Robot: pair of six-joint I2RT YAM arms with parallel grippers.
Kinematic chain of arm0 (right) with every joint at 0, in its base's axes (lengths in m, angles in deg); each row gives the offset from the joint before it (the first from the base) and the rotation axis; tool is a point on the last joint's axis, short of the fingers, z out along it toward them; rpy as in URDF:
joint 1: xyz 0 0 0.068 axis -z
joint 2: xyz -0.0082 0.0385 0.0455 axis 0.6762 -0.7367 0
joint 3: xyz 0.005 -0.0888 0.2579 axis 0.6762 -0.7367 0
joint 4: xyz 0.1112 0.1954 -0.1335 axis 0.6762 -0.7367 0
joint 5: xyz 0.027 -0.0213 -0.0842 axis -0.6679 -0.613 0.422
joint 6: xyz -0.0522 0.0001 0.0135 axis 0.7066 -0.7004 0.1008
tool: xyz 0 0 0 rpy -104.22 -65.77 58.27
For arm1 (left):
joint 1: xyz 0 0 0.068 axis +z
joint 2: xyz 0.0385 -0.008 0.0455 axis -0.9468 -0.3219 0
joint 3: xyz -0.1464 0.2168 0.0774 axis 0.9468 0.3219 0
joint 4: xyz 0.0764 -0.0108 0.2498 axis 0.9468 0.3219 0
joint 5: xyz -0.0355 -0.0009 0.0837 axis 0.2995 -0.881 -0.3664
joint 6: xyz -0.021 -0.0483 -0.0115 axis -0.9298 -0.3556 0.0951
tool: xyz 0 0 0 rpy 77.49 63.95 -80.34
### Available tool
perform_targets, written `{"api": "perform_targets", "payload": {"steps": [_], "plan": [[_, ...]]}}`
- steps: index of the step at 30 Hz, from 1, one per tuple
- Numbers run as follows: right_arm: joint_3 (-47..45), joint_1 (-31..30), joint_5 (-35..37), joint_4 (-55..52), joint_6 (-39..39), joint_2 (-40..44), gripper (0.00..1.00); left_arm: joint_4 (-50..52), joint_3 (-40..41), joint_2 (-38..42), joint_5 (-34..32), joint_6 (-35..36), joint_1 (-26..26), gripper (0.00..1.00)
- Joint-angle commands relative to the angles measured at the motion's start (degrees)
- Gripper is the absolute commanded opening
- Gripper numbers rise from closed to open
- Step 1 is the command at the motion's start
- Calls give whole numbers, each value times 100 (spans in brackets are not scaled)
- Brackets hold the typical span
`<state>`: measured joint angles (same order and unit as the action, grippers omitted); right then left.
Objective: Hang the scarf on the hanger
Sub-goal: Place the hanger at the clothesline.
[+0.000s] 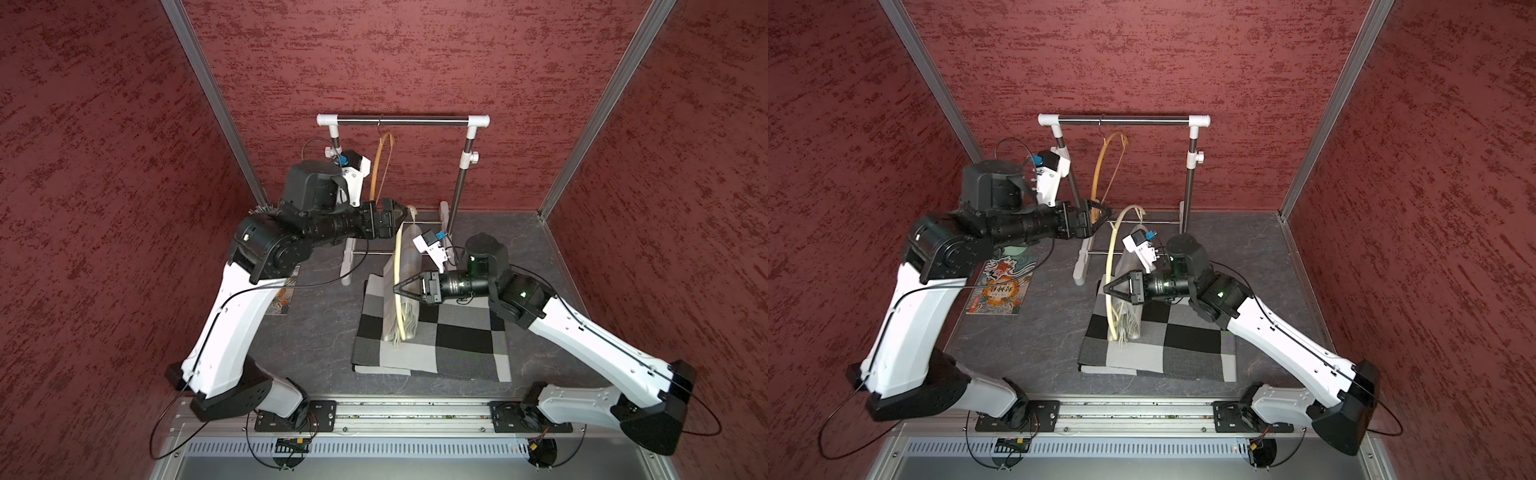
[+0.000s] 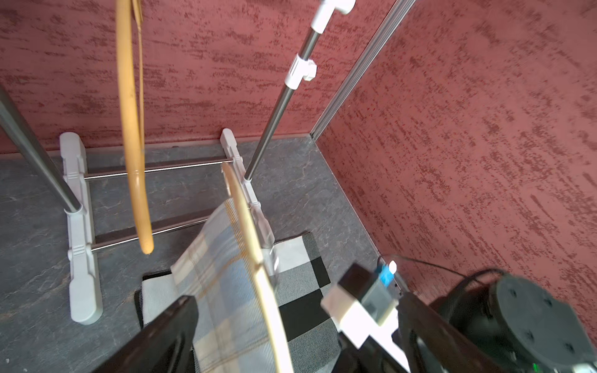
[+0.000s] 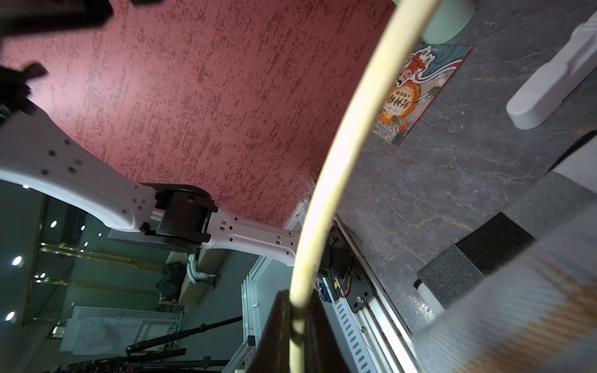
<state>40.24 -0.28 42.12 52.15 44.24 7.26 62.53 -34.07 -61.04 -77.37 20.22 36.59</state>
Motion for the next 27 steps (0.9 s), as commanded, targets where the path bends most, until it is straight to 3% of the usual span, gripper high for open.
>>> {"api": "perform_targets", "payload": {"steps": [1,8,14,20,27], "plan": [[555,634,-868,775,-308,48,0,-1416,955,1050,118,-472,359,100],[1674,1441,-1535,1731,-1383,-1118,0,-1202,1312,1555,352,-503,752,100],[3258,1711,-1301,1544,-1558,-2343,0,-1181,1890,1665,466,-556,872,100],[4255,1973,-1286,1550,-1829,-3096,0,-1157,2259,1661,644,-625,1017,100],[4660,2475,-1480,1672,-2222,-3444,0,-1100,2615,1537,684,-863,1182,100]]}}
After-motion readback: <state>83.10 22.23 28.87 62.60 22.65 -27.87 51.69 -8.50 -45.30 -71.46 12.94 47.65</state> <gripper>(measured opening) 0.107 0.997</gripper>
